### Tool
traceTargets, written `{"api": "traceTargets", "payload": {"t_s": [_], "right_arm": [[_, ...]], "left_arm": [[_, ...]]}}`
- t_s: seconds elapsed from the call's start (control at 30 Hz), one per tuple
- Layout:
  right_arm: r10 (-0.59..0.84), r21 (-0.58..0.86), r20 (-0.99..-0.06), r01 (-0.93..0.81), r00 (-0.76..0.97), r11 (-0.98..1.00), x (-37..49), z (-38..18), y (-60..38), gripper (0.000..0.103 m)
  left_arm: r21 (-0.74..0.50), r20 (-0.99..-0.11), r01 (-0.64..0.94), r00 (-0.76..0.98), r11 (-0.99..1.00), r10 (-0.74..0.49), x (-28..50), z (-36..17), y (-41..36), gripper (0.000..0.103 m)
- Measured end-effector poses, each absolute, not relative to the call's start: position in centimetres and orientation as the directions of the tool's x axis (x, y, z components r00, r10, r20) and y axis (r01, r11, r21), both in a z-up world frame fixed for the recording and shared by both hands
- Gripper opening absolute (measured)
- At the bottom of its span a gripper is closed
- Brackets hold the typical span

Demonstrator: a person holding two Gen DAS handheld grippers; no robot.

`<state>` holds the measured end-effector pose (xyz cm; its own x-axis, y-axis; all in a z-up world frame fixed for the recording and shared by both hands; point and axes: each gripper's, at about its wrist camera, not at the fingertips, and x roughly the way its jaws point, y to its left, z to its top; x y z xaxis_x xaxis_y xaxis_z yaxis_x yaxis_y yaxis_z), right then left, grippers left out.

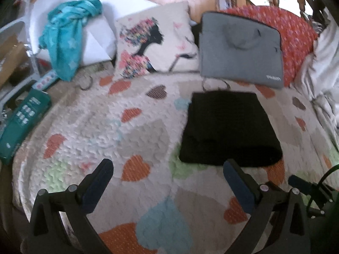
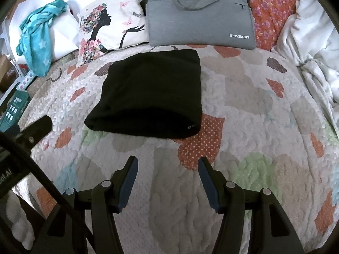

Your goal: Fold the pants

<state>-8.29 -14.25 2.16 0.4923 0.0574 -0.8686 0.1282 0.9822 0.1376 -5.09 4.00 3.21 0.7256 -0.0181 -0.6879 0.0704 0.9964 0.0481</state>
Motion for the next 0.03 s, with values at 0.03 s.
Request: {"api": "traceTargets", "payload": {"t_s": [0.03], "right_arm": [[0.056, 0.136, -0.87, 0.129, 0.49, 0.982, -8.43, 2.09, -14.26, 0.065]], "left_arm": [[0.042, -0.693, 0.078, 0.72, 0.996, -0.027, -5.02, 3.05, 3.97, 0.103]]}}
